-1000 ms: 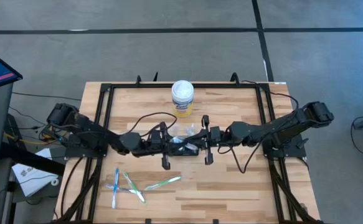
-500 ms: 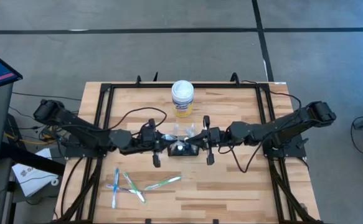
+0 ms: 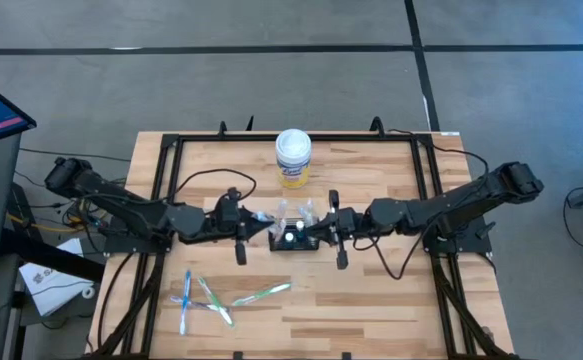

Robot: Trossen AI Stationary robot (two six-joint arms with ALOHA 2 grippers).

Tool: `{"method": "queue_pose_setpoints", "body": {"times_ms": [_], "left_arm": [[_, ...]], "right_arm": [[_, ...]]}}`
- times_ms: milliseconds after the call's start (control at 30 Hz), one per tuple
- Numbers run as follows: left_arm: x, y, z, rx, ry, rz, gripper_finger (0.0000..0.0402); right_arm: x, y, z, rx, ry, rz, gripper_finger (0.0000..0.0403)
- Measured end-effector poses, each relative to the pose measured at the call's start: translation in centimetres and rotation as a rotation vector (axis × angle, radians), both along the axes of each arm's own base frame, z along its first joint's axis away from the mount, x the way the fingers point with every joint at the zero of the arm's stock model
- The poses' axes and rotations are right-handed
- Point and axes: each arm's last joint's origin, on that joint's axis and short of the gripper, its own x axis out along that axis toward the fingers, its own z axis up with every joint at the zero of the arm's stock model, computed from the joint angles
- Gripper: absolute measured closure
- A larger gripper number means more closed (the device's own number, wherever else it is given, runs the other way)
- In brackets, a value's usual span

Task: Pick & Place toothbrushing station
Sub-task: Put the top blue toothbrush into the mesh organizer

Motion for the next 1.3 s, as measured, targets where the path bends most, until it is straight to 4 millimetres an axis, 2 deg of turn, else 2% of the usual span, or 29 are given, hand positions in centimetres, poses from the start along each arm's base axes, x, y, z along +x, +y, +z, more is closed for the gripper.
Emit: {"method": "queue_pose_setpoints", "body": {"times_ms": [233, 600, 700, 800, 1033, 1167, 1300], "left_arm": [[-0.1, 0.3, -0.6, -0.004, 0.055, 0.069, 0.0386], [0.8, 2.1, -2.0, -0.035, 0.128, 0.172, 0.0386], [0.7, 2.3, -2.9, -0.052, 0.140, 0.176, 0.0386], [0.3, 2.8, -4.7, -0.080, 0.153, 0.193, 0.0386], [-0.4, 3.8, -7.1, -0.144, 0.024, 0.171, 0.0386], [-0.8, 4.3, -8.2, -0.175, 0.027, 0.192, 0.0386], [-0.6, 4.6, -8.4, -0.193, -0.001, 0.163, 0.0386]], "right_arm": [[-0.3, 1.1, 0.0, -0.001, 0.001, 0.037, 0.0403], [-0.5, 1.7, -0.3, -0.013, 0.030, 0.061, 0.0403], [-0.5, 1.8, -0.3, -0.013, 0.033, 0.062, 0.0403], [-0.6, 1.9, -0.4, -0.015, 0.040, 0.067, 0.0403], [-0.6, 1.9, -0.4, -0.019, 0.039, 0.068, 0.0403], [-0.6, 1.9, -0.4, -0.023, 0.040, 0.068, 0.0403], [-0.6, 1.9, -0.5, -0.026, 0.047, 0.067, 0.0403]]}}
